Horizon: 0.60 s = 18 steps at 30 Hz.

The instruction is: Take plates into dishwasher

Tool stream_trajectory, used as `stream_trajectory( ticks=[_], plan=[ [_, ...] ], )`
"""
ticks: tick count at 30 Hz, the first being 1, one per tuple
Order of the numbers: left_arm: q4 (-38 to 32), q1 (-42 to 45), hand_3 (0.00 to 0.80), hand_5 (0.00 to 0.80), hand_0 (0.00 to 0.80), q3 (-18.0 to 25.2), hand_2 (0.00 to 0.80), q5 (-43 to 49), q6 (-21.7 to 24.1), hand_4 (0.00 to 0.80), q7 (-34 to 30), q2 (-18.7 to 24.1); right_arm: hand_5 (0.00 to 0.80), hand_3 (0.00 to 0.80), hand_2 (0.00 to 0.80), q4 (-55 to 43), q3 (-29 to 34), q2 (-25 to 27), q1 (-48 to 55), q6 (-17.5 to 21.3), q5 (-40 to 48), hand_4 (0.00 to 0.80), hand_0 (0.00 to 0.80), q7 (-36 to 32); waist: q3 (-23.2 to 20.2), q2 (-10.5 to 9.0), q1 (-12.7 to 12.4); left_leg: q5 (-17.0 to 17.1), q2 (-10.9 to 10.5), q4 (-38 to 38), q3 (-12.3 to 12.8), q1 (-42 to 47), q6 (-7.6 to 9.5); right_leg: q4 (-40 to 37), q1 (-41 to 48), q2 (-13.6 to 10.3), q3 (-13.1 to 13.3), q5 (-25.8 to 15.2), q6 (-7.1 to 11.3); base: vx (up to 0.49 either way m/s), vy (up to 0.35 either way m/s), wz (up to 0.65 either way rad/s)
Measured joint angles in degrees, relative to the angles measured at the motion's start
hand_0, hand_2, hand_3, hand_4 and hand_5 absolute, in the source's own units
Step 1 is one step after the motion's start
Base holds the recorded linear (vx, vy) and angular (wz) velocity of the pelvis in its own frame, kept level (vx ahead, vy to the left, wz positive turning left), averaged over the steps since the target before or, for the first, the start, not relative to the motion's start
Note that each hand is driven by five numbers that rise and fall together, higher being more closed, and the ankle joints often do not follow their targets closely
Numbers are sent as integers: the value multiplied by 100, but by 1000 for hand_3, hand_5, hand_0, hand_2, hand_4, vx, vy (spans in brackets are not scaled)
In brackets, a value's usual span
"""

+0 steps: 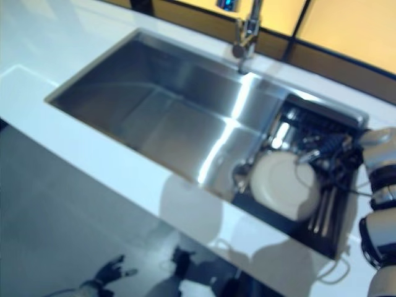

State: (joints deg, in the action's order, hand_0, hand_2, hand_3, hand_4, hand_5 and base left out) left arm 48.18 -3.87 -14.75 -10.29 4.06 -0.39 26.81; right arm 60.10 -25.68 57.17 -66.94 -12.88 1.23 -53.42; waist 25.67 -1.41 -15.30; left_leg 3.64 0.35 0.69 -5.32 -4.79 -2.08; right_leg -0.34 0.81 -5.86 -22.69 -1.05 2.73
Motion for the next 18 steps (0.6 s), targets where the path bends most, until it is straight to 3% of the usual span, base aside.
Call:
stream_trajectory(
  ticks=[18],
  plan=[
    [-41,-22,0,0,0,11,0,2,-100,0,-1,137,0,0,0,15,-225,-21,-42,-133,-384,0,0,-448,-21,-182,-135,7,5,-23,-38,-7,-12,-52,26,19,-34,-1,-1,1,0,0]
  ],
)
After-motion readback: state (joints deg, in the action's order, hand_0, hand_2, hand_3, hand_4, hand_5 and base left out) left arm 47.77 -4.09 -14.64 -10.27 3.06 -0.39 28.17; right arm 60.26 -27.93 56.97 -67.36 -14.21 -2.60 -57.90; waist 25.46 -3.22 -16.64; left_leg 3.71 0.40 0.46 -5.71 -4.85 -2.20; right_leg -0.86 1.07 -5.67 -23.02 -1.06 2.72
